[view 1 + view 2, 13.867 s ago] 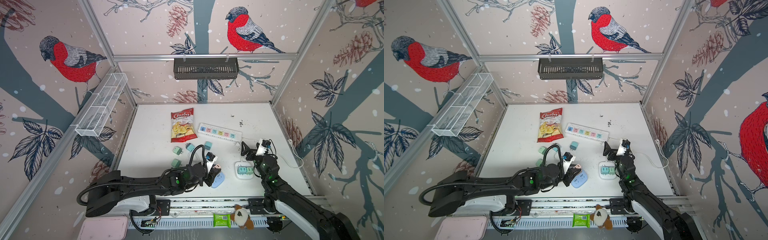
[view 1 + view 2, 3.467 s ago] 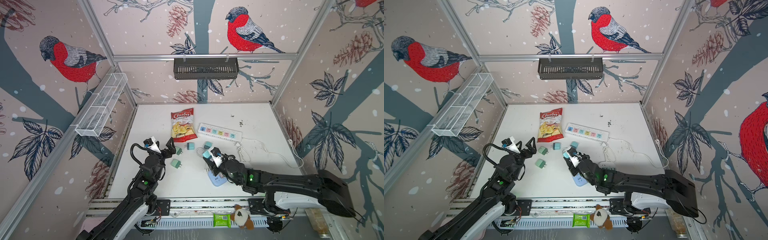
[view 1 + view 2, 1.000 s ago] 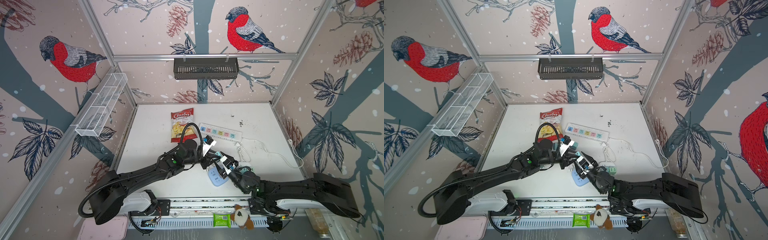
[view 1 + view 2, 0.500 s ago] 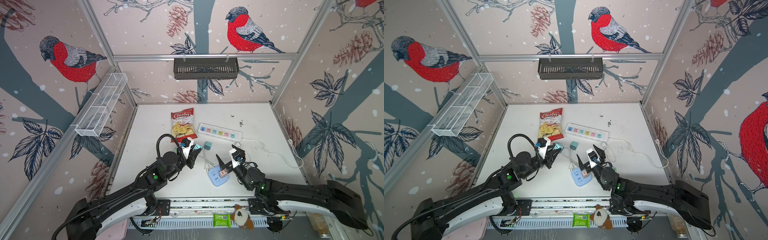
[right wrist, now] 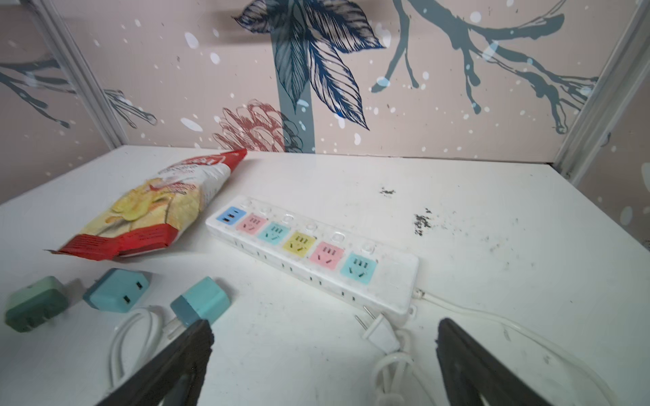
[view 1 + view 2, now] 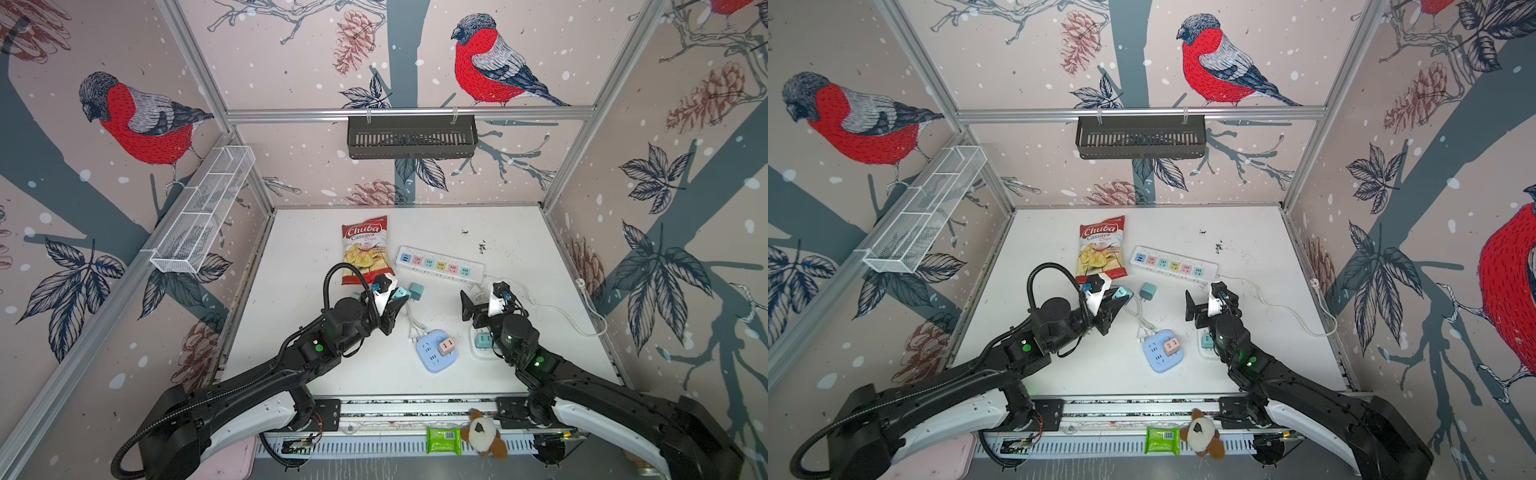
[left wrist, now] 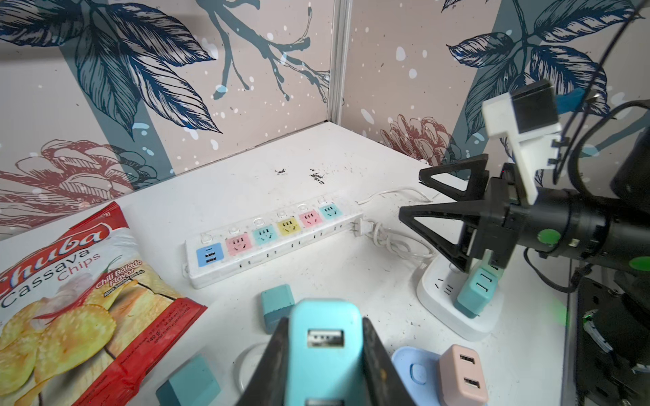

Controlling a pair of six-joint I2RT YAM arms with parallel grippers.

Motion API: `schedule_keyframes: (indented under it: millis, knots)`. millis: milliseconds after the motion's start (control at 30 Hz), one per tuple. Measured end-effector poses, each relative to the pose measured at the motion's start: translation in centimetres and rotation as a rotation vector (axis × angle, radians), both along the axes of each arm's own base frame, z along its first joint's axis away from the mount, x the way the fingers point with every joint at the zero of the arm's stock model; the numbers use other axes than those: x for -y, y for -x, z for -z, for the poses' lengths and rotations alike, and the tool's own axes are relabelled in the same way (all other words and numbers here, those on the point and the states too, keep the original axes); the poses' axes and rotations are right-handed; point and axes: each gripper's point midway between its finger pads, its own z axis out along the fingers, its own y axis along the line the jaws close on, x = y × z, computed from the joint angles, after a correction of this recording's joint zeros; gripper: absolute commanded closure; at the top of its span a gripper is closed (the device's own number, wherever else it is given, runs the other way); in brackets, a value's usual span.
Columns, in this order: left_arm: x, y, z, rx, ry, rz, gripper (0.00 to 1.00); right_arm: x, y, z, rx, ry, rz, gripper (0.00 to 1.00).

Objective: Insert the plug
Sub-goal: 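Open the right gripper and withdraw it while the left gripper holds the charger, then carry the teal charger with the left gripper over the light-blue socket cube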

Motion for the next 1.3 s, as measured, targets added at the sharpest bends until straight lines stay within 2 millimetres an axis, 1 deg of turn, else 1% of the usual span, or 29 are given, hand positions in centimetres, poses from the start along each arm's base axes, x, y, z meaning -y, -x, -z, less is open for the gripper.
schedule_keyframes:
  millis: [133, 233, 367, 433, 500, 633, 733, 833, 867, 967, 1133, 1300]
  knots:
    - [0.4, -0.1, 0.4, -0.015, -0.015, 0.010, 1.00, 0.5, -0.7, 1.1, -0.047, 0.009, 0.031, 0.00]
    - [0.9, -0.2, 1.1, -0.041, -0.041, 0.022, 1.00, 0.8, -1.4, 1.3, -0.067, 0.010, 0.059, 0.00]
    - [0.9, -0.7, 1.4, -0.139, -0.042, -0.024, 1.00, 1.5, -2.3, 1.7, -0.096, 0.005, 0.100, 0.00]
    - [0.6, -0.6, 2.0, -0.201, -0.033, -0.042, 1.00, 1.7, -2.5, 2.0, -0.109, 0.007, 0.111, 0.00]
    - [0.4, 0.1, 3.2, -0.258, -0.036, -0.043, 1.00, 1.8, -2.7, 2.1, -0.119, -0.002, 0.122, 0.00]
    - [0.5, 2.4, 5.9, -0.342, -0.063, -0.016, 1.00, 1.9, -2.9, 2.1, -0.121, -0.005, 0.129, 0.00]
    - [0.8, 4.1, 7.7, -0.373, -0.090, 0.001, 1.00, 2.0, -2.8, 1.9, -0.118, -0.014, 0.127, 0.00]
    - [1.1, 5.2, 9.6, -0.396, -0.134, 0.009, 1.00, 2.2, -2.7, 1.7, -0.112, -0.025, 0.123, 0.00]
    - [1.2, 5.4, 9.9, -0.399, -0.146, 0.007, 1.00, 2.2, -2.7, 1.7, -0.111, -0.030, 0.124, 0.00]
    - [1.9, 6.2, 10.6, -0.402, -0.166, 0.019, 1.00, 2.5, -2.6, 1.6, -0.110, -0.053, 0.126, 0.00]
    - [3.1, 7.2, 10.5, -0.378, -0.166, 0.053, 1.00, 2.8, -2.5, 1.5, -0.107, -0.067, 0.119, 0.00]
    - [3.9, 7.7, 10.8, -0.359, -0.183, 0.075, 1.00, 3.2, -2.3, 1.5, -0.105, -0.085, 0.111, 0.00]
